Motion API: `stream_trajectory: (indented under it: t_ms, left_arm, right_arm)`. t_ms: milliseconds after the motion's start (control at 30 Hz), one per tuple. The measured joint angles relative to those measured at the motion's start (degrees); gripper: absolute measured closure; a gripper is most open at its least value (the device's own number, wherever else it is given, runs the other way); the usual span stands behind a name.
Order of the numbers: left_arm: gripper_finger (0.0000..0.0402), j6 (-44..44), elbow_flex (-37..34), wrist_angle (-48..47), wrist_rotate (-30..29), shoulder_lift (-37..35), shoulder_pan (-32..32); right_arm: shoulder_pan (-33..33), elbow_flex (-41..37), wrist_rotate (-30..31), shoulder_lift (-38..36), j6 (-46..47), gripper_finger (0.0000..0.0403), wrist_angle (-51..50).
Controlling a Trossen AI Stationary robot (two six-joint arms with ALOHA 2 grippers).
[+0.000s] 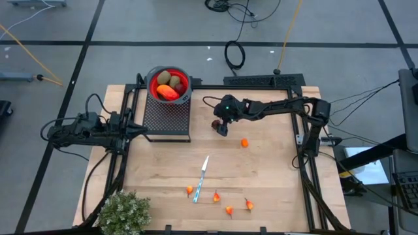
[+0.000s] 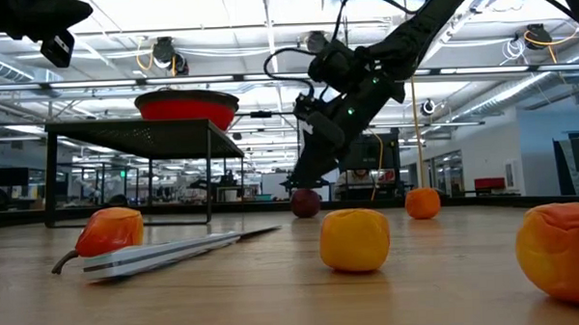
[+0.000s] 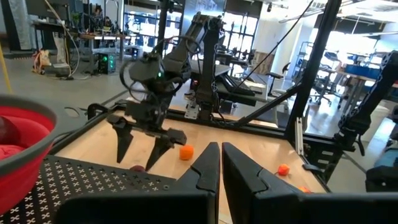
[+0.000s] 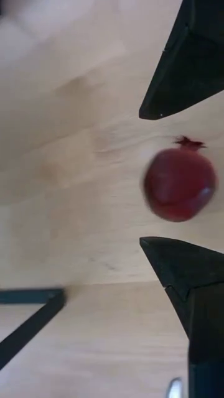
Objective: Pick & Place Fruit
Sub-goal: Put the red pomegranate into the red strainer bowl on the shelf
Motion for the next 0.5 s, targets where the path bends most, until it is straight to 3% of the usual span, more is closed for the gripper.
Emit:
stream_trajectory:
  t_ms: [267, 500]
  left_arm:
    - [0.0400, 0.27, 0.00, -0.03, -0.02, -0.01, 0.00]
    - [0.0386, 0.34, 0.00, -0.01, -0.02, 0.00, 0.00]
  right_arm:
    - [0.00, 0.05, -0.05, -0.11, -1.36, 0.0085, -1.81]
    - [0.00, 0.05, -2.30, -0.10, -2.57, 0.0085, -2.60]
